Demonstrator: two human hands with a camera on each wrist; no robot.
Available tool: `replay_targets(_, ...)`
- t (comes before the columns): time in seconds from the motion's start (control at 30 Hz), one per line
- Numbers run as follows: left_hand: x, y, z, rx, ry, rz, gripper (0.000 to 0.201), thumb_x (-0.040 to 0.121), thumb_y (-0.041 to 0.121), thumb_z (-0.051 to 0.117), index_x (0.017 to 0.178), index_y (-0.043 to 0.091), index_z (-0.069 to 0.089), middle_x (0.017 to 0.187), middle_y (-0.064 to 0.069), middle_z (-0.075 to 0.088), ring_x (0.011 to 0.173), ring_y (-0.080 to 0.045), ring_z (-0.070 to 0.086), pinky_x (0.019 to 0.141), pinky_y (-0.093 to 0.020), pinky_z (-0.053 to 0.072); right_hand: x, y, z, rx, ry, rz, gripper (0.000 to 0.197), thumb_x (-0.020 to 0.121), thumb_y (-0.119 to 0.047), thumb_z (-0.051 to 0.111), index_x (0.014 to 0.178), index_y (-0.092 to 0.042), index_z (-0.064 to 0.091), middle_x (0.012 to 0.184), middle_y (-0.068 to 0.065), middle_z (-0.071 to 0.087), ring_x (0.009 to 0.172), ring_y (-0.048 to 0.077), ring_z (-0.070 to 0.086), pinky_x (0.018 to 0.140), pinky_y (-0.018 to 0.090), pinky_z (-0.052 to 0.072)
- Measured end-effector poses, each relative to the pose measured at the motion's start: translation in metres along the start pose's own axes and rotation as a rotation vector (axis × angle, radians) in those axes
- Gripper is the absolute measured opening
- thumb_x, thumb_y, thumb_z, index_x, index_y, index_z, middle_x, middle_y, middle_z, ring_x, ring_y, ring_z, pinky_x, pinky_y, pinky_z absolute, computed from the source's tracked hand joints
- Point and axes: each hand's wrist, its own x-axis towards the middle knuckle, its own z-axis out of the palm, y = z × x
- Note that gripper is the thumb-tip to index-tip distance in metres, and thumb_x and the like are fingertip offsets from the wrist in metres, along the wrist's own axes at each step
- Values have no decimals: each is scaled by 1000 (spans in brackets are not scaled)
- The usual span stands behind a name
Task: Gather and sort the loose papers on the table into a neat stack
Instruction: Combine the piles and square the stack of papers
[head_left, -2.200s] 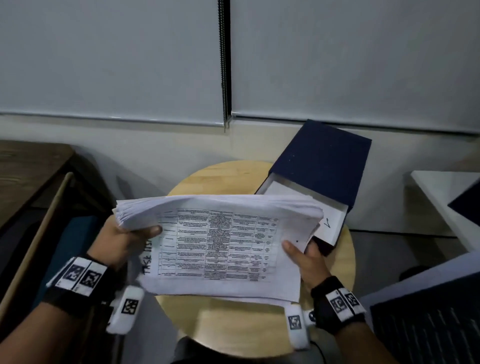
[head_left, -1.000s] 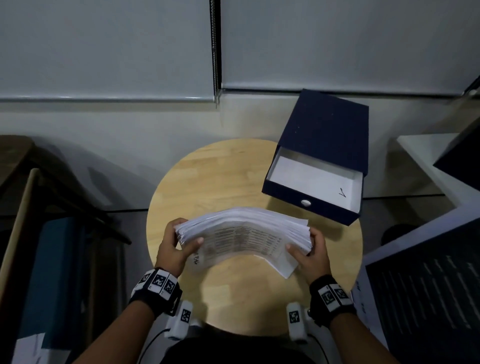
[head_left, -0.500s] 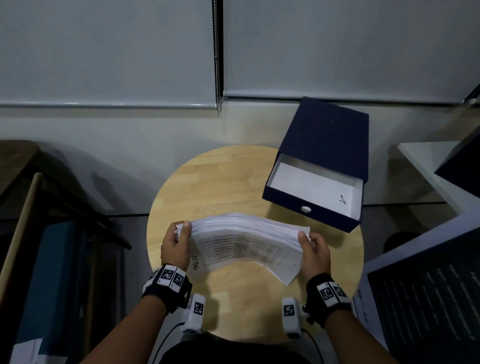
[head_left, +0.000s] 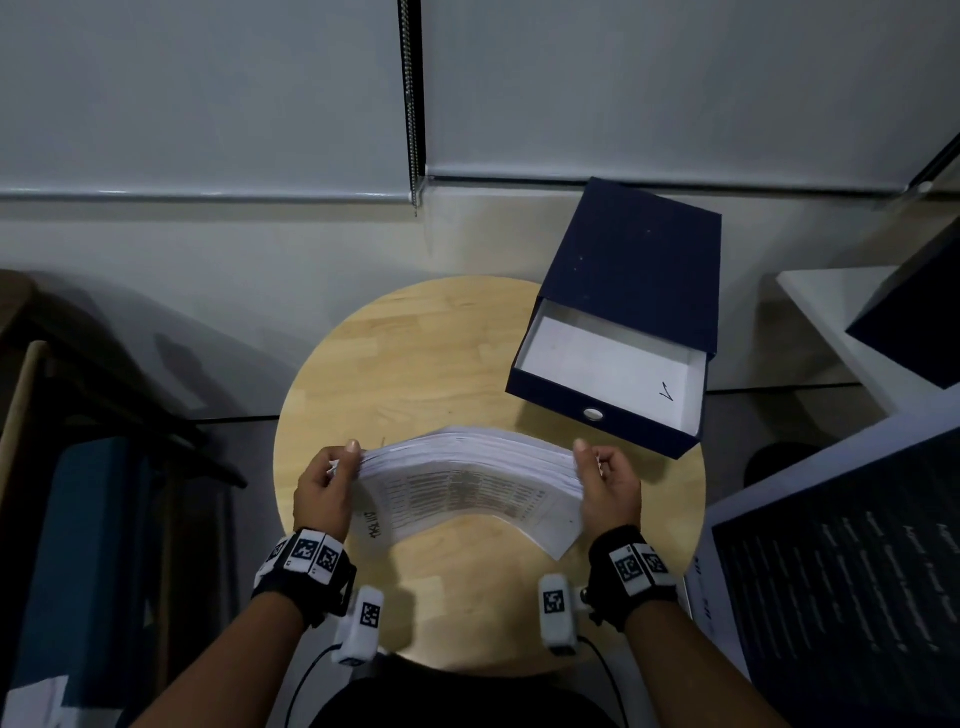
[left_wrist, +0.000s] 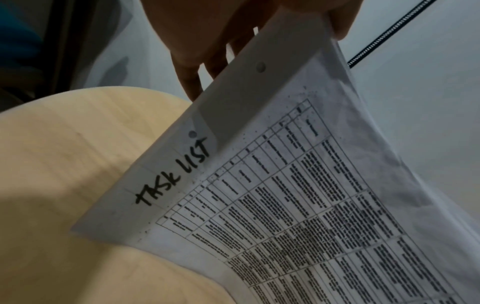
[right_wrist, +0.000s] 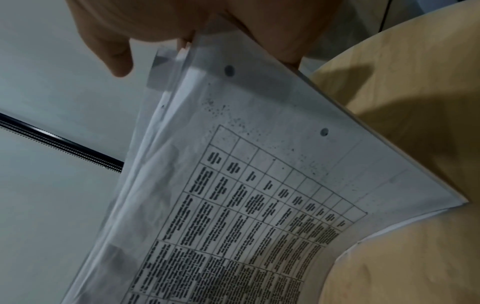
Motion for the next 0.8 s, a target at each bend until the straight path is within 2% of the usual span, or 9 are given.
replay_targets(0.1, 4, -1, 1, -16, 14, -15, 35, 91, 40, 58, 74, 10, 61, 68, -5, 54, 67, -19, 48, 62, -29, 35, 2, 0, 0, -24, 33, 0, 22, 88, -37, 67, 74, -24, 56, 84, 4, 65, 87, 30, 65, 70, 35, 51)
replay_targets(0.17, 5, -1, 1, -12, 12, -8, 38, 90, 40, 57, 76, 5, 59, 67, -6, 51, 67, -20, 46, 61, -30, 33, 3, 1, -3, -25, 38, 3, 15, 92, -23, 64, 77, -22, 58, 83, 1, 65, 87, 28, 64, 68, 29, 50)
replay_targets(0.23, 5, 1, 2, -17, 3, -9, 39, 87, 43, 56, 76, 5, 58, 68, -5, 51, 66, -18, 46, 61, -29, 33, 2, -1, -6, -1, 30, -14, 14, 94, -15, 61, 80, -20, 60, 84, -3, 66, 83, 20, 63, 67, 27, 48)
replay_targets(0.37, 5, -2, 3, 28, 21, -31, 37, 81, 50, 56, 78, 14, 62, 74, -5, 58, 69, -18, 52, 62, -27, 37, 4, 2, -3, -73, -23, -43, 9, 91, -25, 65, 83, -25, 61, 91, -3, 65, 86, 18, 61, 73, 30, 48)
replay_targets(0.5, 7, 0, 6, 19, 9, -13, 35, 93, 40, 54, 78, 9, 59, 68, -3, 53, 66, -17, 47, 60, -28, 33, 6, 4, -1, -64, -6, -40, 12, 93, -27, 63, 81, -28, 61, 91, 2, 65, 88, 23, 62, 75, 33, 51)
replay_targets(0.63, 6, -2, 5, 15, 22, -20, 33, 91, 41, 55, 75, 12, 59, 69, -5, 53, 66, -18, 47, 61, -29, 33, 4, 2, -2, -82, -4, -44, 20, 92, -35, 64, 76, -24, 60, 87, 5, 64, 82, 22, 60, 73, 35, 50)
replay_targets(0.7, 6, -1, 6, -23, 14, -25, 29, 88, 40, 57, 73, 15, 59, 68, -3, 52, 64, -17, 47, 61, -29, 34, 3, 0, -2, -63, 16, -60, 20, 91, -31, 66, 75, -21, 59, 84, 5, 64, 80, 21, 59, 71, 33, 48)
replay_targets(0.8, 6, -2, 5, -61, 2, -27, 30, 81, 45, 58, 76, 16, 61, 70, -2, 54, 66, -16, 48, 61, -27, 36, 2, -3, 0, -30, 22, -77, 15, 90, -18, 66, 77, -15, 58, 83, -6, 68, 79, 12, 62, 73, 29, 46)
